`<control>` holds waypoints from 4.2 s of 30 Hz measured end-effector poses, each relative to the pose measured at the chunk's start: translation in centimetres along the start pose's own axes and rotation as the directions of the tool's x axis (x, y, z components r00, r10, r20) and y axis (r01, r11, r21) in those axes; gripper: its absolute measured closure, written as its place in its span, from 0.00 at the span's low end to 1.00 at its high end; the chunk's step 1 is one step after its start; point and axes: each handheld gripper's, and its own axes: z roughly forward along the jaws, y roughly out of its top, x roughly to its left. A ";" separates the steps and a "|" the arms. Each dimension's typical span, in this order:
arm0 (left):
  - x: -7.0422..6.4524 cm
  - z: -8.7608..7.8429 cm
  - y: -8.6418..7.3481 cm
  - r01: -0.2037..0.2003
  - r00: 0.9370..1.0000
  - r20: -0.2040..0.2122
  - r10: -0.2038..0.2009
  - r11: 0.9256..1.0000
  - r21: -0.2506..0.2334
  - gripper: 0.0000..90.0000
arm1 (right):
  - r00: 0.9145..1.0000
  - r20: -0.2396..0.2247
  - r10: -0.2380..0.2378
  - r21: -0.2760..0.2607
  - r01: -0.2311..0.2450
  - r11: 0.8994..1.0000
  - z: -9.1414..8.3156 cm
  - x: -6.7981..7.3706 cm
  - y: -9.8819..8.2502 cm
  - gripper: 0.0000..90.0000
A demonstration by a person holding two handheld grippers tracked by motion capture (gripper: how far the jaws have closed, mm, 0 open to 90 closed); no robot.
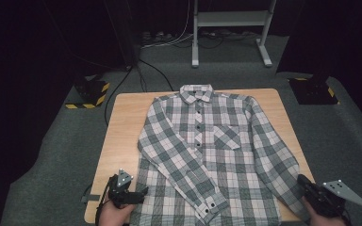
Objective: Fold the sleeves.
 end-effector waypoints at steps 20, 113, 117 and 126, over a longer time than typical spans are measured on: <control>0.0 0.0 0.0 -0.009 1.000 0.014 0.009 1.000 0.001 0.00 | 0.983 -0.146 -0.110 -0.023 0.108 0.994 1.9 8.2 2.4 0.96; -0.1 0.0 0.0 -0.010 1.000 0.016 0.010 1.000 -0.001 0.01 | 0.982 -0.174 -0.071 0.244 0.113 0.963 6.7 11.4 -3.6 0.83; -0.1 0.0 0.0 -0.009 1.000 0.016 0.009 1.000 -0.002 0.01 | 0.980 -0.178 -0.093 0.239 0.135 0.962 6.6 11.7 -3.7 0.96; -0.1 0.0 0.0 -0.008 1.000 0.014 0.008 1.000 -0.001 0.01 | 0.979 -0.178 -0.096 0.161 0.126 0.979 5.5 12.1 -2.7 0.96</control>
